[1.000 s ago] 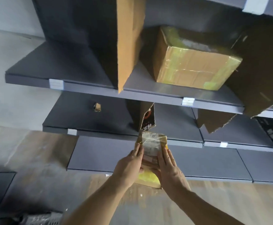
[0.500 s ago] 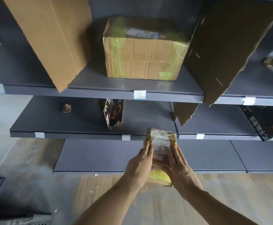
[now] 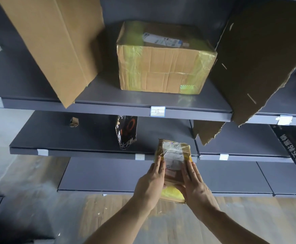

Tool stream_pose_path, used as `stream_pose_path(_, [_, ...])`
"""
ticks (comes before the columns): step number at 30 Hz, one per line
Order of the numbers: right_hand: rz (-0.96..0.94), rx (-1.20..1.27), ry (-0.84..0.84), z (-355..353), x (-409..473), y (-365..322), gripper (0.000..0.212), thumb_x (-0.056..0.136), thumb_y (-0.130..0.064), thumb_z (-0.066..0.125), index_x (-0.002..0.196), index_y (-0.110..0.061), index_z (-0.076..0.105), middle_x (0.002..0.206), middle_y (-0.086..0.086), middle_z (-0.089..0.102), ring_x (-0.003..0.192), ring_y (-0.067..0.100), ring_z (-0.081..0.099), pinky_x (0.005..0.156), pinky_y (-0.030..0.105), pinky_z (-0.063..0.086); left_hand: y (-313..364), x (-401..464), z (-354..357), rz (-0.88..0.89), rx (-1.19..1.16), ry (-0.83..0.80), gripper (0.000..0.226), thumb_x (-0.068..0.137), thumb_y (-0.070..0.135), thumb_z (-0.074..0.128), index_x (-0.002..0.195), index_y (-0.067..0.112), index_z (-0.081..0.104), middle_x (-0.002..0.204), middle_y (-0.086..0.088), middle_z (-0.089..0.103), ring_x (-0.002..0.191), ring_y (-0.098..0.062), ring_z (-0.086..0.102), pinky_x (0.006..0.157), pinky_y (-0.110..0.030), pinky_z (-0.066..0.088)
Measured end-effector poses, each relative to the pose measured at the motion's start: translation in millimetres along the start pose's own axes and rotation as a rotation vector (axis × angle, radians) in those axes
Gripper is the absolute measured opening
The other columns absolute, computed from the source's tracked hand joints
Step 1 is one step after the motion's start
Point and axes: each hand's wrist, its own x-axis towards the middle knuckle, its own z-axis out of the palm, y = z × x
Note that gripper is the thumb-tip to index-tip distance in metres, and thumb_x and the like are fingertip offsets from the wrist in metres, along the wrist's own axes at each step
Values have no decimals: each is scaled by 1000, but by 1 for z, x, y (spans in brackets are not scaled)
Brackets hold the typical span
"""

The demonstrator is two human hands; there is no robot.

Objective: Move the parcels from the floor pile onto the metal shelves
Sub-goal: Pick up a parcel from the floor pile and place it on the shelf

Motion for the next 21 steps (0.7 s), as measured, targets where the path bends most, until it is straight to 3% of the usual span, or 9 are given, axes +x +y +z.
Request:
stream_pose_path(2, [7, 0, 2, 0, 9, -2, 78, 88, -48, 39, 149, -1, 33, 154, 17, 35, 138, 34, 38, 90, 36, 49, -8, 6, 4, 8, -31, 20, 95, 68, 33, 88, 147, 8, 43, 155, -11, 36, 79, -10, 73, 61, -21, 58])
stream_pose_path(4, [24, 2, 9, 1, 20, -4, 78, 88, -48, 37, 149, 0, 33, 154, 18, 35, 138, 34, 37, 91, 35, 49, -17, 14, 6, 8, -12, 4, 99, 46, 36, 98, 133, 6, 60, 140, -11, 55, 64, -10, 72, 44, -20, 53])
stream_pose_path(7, [32, -19, 14, 3, 34, -7, 77, 89, -48, 36, 150, 0, 30, 156, 18, 31, 141, 32, 32, 97, 31, 39, -26, 26, 6, 31, 40, 57, 98, 41, 34, 99, 128, 5, 65, 135, -11, 60, 60, -12, 71, 39, -19, 50])
stream_pose_path(9, [50, -9, 8, 3, 44, -10, 78, 88, -44, 46, 150, 0, 30, 156, 19, 30, 141, 32, 31, 98, 30, 33, -31, 33, 6, 36, 62, 57, 99, 40, 37, 99, 128, 5, 64, 136, -11, 59, 59, -13, 71, 39, -19, 49])
stream_pose_path(13, [44, 52, 21, 4, 68, -11, 79, 83, -36, 57, 149, 1, 34, 154, 20, 35, 139, 37, 34, 96, 30, 38, -44, 53, 11, 7, 42, 80, 101, 43, 38, 98, 130, 2, 61, 142, -12, 54, 73, -14, 74, 39, -21, 49])
stream_pose_path(15, [39, 141, 38, 8, 81, -8, 81, 83, -32, 66, 149, 1, 33, 154, 22, 34, 139, 38, 34, 94, 32, 44, -48, 65, 8, -12, -2, 93, 100, 53, 35, 95, 138, 3, 53, 151, -11, 43, 87, -14, 74, 46, -24, 54])
stream_pose_path(17, [40, 207, 39, 16, 94, -7, 86, 82, -26, 75, 151, -1, 30, 156, 22, 28, 141, 37, 30, 98, 35, 43, -54, 75, 9, -10, 4, 58, 93, 84, 35, 75, 155, 9, 21, 164, -5, 7, 116, -12, 63, 73, -26, 58])
stream_pose_path(19, [32, 236, 53, 22, 105, -9, 87, 85, -22, 74, 154, -5, 23, 161, 17, 15, 147, 34, 18, 107, 36, 33, -61, 81, 11, -31, -32, 31, 85, 98, 36, 55, 157, 16, -2, 163, 4, -16, 132, -11, 48, 92, -26, 51])
stream_pose_path(21, [46, 294, 61, 22, 113, -13, 86, 93, -25, 64, 157, -11, 8, 162, 8, -4, 150, 24, -1, 115, 29, 13, -66, 87, 11, -46, -67, 51, 83, 98, 37, 54, 158, 19, -2, 163, 8, -16, 138, -9, 40, 97, -25, 46])
